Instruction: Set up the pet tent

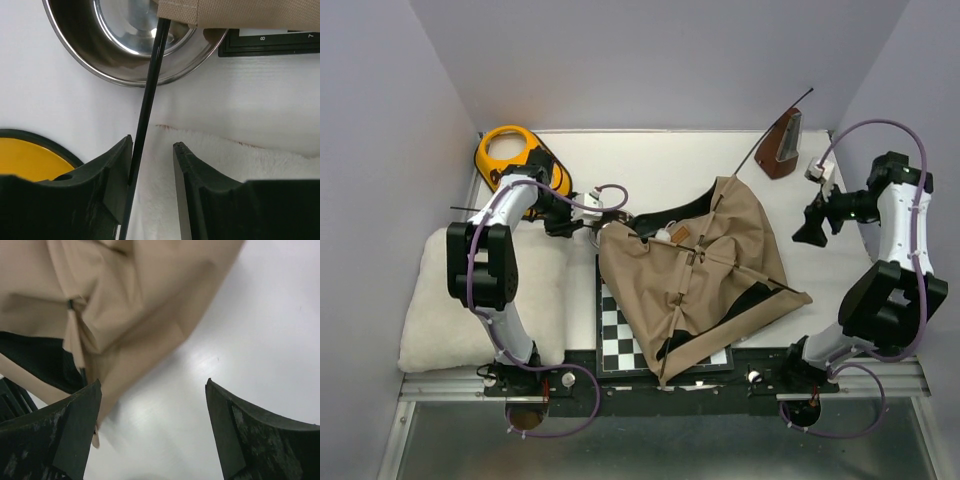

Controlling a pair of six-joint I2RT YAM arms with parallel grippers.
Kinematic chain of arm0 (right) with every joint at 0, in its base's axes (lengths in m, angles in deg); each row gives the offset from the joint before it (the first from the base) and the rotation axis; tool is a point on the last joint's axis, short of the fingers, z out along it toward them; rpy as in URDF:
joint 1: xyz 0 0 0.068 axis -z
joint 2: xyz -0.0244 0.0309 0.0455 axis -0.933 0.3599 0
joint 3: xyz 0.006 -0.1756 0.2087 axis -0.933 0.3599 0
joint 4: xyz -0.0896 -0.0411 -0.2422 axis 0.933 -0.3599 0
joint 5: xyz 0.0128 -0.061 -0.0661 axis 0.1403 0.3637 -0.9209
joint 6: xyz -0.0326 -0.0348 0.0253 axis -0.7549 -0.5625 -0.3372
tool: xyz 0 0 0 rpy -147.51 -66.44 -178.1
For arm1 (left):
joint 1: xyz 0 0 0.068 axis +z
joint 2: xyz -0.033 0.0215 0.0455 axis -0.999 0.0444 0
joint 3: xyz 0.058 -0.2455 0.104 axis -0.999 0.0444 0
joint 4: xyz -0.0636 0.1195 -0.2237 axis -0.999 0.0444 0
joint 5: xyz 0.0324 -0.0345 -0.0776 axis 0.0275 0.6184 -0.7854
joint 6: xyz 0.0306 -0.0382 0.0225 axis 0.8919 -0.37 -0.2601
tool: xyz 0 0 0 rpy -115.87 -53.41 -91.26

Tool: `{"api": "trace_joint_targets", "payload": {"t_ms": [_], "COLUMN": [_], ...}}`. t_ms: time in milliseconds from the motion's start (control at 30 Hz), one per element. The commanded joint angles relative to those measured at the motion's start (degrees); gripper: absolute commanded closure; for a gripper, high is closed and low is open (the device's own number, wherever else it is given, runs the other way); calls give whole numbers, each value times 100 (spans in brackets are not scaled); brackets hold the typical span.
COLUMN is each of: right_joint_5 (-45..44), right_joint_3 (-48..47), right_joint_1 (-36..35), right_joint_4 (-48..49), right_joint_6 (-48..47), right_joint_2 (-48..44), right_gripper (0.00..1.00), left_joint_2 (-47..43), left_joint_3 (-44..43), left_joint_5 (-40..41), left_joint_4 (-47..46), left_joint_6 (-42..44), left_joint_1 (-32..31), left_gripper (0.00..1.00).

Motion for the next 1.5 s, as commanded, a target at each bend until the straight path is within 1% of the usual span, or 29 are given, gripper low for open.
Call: {"api": "trace_joint_targets", "payload": {"t_ms": [0,100,167,200,300,433,567,700,833,967,1033,1167,1233,1367,1467], "right_joint_5": [360,290,106,1,-368,-667,-896,-1098,-1239,-1362,-1476,-1626,-1652,-1617,-1679], "right_joint_3": [-311,-347,-277,-241,-153,-442,-820,-821,-900,-988,-901,-812,-777,-602,-566], "right_joint_1": [-939,-1729,-2292,-2547,-3408,-4323,-4939,-5308,-5537,-5696,-5731,-5749,-5749,-5775,-5784], "right_joint_4": [-103,371,775,986,1637,2261,2456,2605,2606,2518,2623,2658,2588,2606,2676], "right_joint_6": [920,1517,1913,2089,2721,3468,3804,3848,3804,3725,3699,3576,3497,3365,3338], "right_joint_2": [-541,-726,-753,-727,-534,-24,529,925,1294,1585,1682,1927,1998,1981,1998], "right_gripper": [8,7,7,7,7,9,11,12,12,13,13,19,21,21,25], "left_joint_2": [-56,-135,-153,-179,-205,-188,-135,5,216,339,392,489,533,542,515], "left_joint_3": [-13,-145,-241,-259,-189,-31,22,-92,-303,-294,-329,-365,-374,-347,-312], "left_joint_5": [-405,-686,-740,-705,-582,-371,-309,-327,-248,-142,-160,-134,-107,-125,-177], "left_joint_4": [-207,-92,127,171,163,76,-57,-276,-267,-329,-347,-356,-364,-356,-356], "left_joint_6": [77,7,129,191,331,621,745,727,885,1000,1000,1009,1044,1088,1105], "left_joint_1": [-6,214,328,503,767,970,1049,1137,1199,1225,1234,1295,1322,1357,1357], "left_gripper": [51,50,44,43,44,47,50,55,58,61,64,70,77,82,85]}}
